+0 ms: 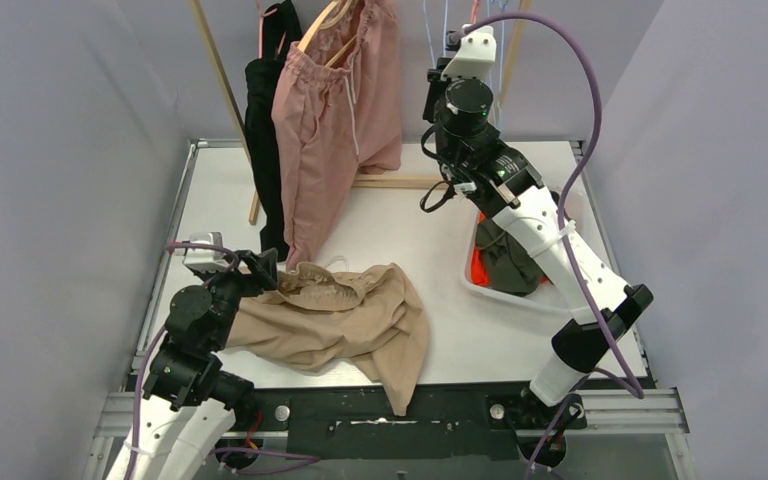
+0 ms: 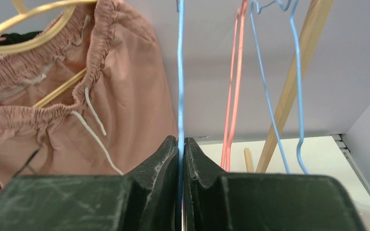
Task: Remove the shorts from the hanger
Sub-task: Place the hanger on the clothes rod, then pick up the shorts at the center of the board.
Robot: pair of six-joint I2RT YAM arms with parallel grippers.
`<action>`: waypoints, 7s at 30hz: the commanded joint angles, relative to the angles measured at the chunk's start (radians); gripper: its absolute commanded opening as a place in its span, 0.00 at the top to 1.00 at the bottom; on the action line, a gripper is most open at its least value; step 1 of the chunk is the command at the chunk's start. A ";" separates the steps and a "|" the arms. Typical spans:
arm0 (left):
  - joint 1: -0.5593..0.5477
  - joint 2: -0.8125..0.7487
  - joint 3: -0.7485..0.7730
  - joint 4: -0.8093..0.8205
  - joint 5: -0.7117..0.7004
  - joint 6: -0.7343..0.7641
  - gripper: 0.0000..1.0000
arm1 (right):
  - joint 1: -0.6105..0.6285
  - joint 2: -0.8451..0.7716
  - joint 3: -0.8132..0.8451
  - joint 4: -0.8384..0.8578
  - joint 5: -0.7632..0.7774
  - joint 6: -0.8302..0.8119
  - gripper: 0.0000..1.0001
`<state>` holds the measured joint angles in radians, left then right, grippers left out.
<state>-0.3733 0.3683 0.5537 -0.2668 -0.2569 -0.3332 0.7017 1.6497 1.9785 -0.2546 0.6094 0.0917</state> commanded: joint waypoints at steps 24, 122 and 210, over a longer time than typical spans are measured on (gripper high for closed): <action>-0.010 0.018 0.013 0.023 -0.005 -0.004 0.27 | 0.245 -0.396 -0.480 0.161 -0.349 -0.051 0.28; 0.011 -0.003 0.121 -0.119 -0.284 -0.081 0.27 | 0.478 0.229 -0.767 0.555 -0.660 -0.123 0.02; 0.017 -0.020 0.107 -0.103 -0.269 -0.072 0.27 | 0.514 0.356 -0.828 0.276 -0.544 -0.247 0.07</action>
<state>-0.3634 0.3569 0.6514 -0.4294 -0.5419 -0.4217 1.1957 1.9663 1.1858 -0.0280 -0.2459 -0.0853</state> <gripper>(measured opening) 0.728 0.982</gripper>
